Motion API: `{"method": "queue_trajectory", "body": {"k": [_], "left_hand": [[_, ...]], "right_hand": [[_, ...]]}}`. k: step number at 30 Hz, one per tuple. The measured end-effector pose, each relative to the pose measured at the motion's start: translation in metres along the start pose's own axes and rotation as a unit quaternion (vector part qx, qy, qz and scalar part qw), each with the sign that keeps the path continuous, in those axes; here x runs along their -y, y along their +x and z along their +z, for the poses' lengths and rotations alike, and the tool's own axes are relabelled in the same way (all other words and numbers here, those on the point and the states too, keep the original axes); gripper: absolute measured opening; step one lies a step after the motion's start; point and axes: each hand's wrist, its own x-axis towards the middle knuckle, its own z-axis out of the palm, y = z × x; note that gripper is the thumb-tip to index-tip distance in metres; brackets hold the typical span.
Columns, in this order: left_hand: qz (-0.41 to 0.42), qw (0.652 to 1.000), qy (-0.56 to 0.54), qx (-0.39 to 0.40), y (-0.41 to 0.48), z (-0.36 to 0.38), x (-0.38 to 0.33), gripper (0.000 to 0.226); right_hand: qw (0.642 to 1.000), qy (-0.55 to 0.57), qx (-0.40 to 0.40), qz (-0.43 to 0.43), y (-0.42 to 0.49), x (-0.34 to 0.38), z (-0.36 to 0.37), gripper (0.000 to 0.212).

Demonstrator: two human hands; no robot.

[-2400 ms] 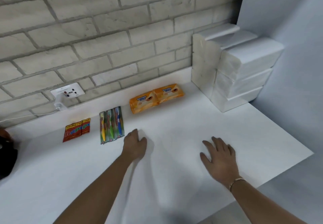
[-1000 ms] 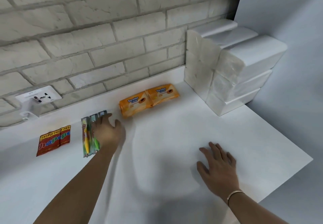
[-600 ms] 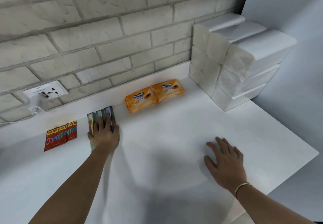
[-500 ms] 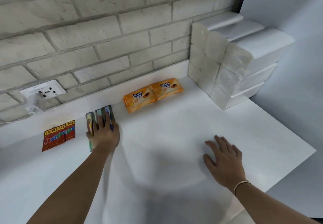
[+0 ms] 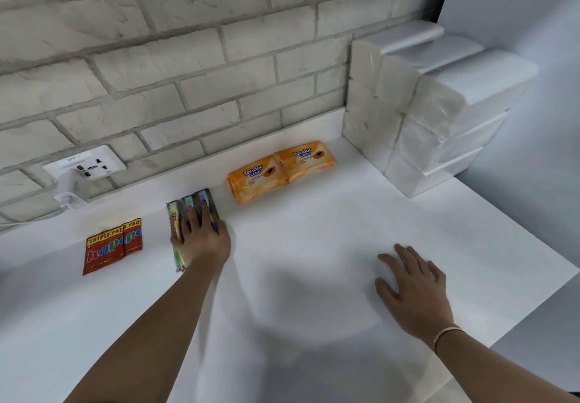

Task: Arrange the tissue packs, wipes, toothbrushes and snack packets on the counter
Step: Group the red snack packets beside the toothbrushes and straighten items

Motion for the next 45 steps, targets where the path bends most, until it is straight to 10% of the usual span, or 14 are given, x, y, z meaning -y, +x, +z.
{"method": "queue_trajectory", "body": {"k": [13, 24, 45], "left_hand": [[0.102, 0.988, 0.101, 0.059, 0.011, 0.007, 0.047, 0.084], [-0.131, 0.99, 0.003, 0.044, 0.016, -0.046, 0.149, 0.056], [-0.151, 0.986, 0.02, 0.074, 0.04, -0.038, 0.161, 0.064]], "right_hand": [[1.0, 0.003, 0.001, 0.0, -0.001, 0.0, -0.004, 0.055], [0.998, -0.011, 0.025, 0.057, 0.004, 0.02, -0.006, 0.057], [1.0, -0.026, 0.004, -0.003, 0.001, 0.094, 0.026, 0.06]]}}
